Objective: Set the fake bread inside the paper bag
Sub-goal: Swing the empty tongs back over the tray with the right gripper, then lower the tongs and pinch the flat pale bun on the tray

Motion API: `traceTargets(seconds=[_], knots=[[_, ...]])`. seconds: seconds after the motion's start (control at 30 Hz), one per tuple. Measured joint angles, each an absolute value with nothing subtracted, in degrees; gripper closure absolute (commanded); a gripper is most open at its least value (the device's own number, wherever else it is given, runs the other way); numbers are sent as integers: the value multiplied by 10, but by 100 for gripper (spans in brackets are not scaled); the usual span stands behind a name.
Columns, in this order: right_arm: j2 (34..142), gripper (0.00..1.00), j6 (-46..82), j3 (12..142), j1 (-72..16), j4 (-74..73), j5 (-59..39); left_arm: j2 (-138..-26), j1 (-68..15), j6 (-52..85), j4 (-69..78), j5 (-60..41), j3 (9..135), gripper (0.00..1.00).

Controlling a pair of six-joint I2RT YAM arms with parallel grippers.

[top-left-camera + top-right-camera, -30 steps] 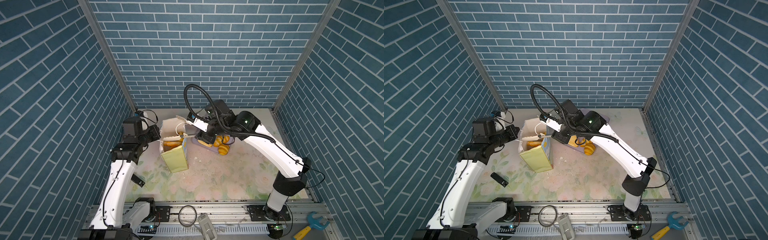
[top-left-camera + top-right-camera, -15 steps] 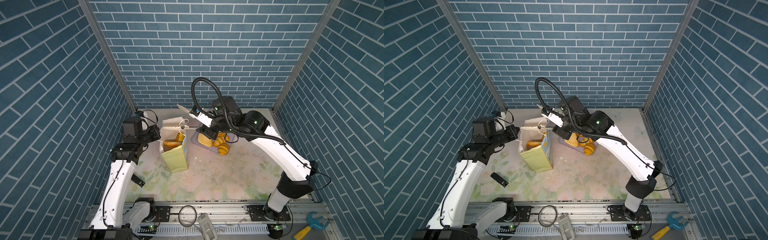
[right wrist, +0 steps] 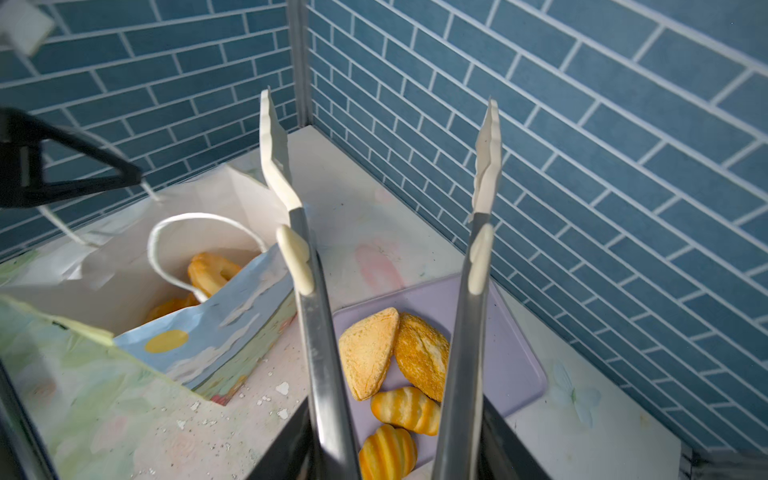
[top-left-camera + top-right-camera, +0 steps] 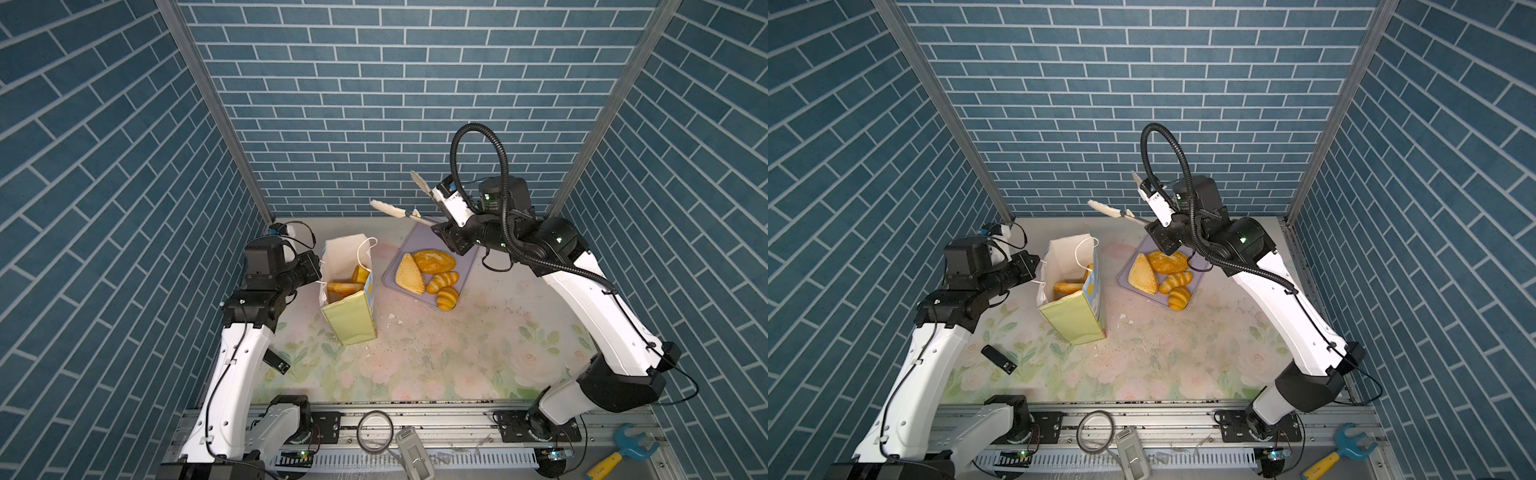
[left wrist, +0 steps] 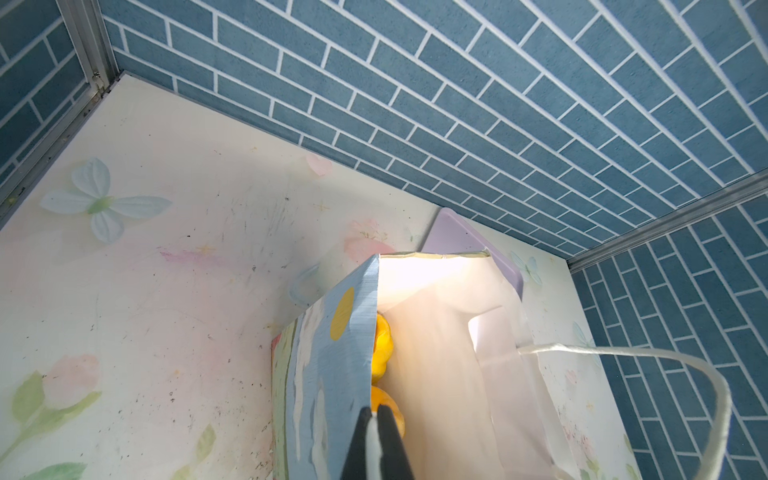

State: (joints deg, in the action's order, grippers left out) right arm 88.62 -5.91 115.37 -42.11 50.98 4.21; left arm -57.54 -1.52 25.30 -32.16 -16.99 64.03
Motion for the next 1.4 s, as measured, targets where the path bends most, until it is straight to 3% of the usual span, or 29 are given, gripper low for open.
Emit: traceTargets(seconds=[0.53, 1.07, 1.4], knots=[[887, 46, 45, 984, -234, 510, -3, -597, -15, 247, -325, -173, 648, 97], [922, 49, 40, 931, -238, 558, -95, -624, -15, 229, -340, -171, 675, 97], [942, 52, 13, 931, -311, 594, -105, -622, -15, 227, -341, -166, 676, 97]])
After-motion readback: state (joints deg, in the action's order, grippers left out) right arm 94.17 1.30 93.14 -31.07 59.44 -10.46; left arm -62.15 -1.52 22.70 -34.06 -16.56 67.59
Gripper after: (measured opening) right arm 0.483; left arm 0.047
